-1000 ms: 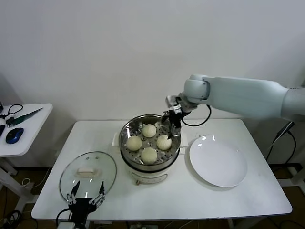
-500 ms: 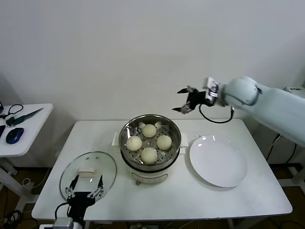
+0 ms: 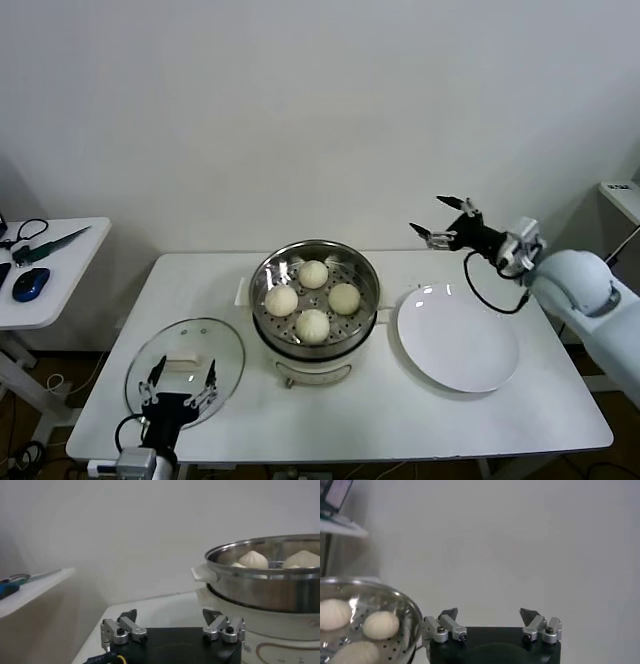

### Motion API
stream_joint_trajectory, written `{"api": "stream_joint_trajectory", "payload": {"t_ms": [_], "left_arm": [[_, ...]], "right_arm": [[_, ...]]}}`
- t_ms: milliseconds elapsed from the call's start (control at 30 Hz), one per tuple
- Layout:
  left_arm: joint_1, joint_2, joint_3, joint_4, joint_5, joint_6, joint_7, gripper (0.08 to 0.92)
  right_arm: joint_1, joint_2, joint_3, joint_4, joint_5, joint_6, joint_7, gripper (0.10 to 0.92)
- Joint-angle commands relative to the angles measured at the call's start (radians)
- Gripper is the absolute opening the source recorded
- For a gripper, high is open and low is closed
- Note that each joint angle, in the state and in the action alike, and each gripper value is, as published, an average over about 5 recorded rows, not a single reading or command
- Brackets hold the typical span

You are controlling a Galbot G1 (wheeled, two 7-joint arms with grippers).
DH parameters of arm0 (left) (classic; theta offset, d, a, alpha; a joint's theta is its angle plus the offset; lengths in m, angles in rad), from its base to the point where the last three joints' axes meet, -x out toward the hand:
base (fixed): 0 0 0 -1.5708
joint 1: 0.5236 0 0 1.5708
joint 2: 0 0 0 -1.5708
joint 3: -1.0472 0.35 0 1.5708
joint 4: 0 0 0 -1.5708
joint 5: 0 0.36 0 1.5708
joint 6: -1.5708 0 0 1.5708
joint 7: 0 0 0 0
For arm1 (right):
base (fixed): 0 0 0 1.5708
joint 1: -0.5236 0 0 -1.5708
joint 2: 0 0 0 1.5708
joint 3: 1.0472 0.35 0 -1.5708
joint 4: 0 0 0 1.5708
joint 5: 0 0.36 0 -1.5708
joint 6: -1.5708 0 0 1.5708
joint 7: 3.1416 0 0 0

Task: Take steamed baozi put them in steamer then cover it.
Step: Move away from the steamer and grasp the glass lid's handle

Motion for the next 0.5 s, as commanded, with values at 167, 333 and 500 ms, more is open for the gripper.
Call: {"api": "stream_joint_trajectory", "payload": {"t_ms": [167, 333, 500], "left_arm": [[-0.017, 0.036, 0.0, 0.03, 0.097, -0.035, -0.009, 0.823], [-0.029, 0.07, -0.019, 0.067, 0.252, -0.112, -0.055, 0.823], [-0.049, 0.119, -0.058, 0.126, 0.513, -0.201, -0.164, 0.823]], "right_arm": [[-1.036, 0.424, 0.738, 0.04, -0.192, 0.445, 0.012, 0.823], [-1.057, 0.51, 0.683, 0.03, -0.248, 0.532, 0.026, 0.823], [-1.07, 0.584, 0.615, 0.024, -0.278, 0.56, 0.045, 0.823]]}}
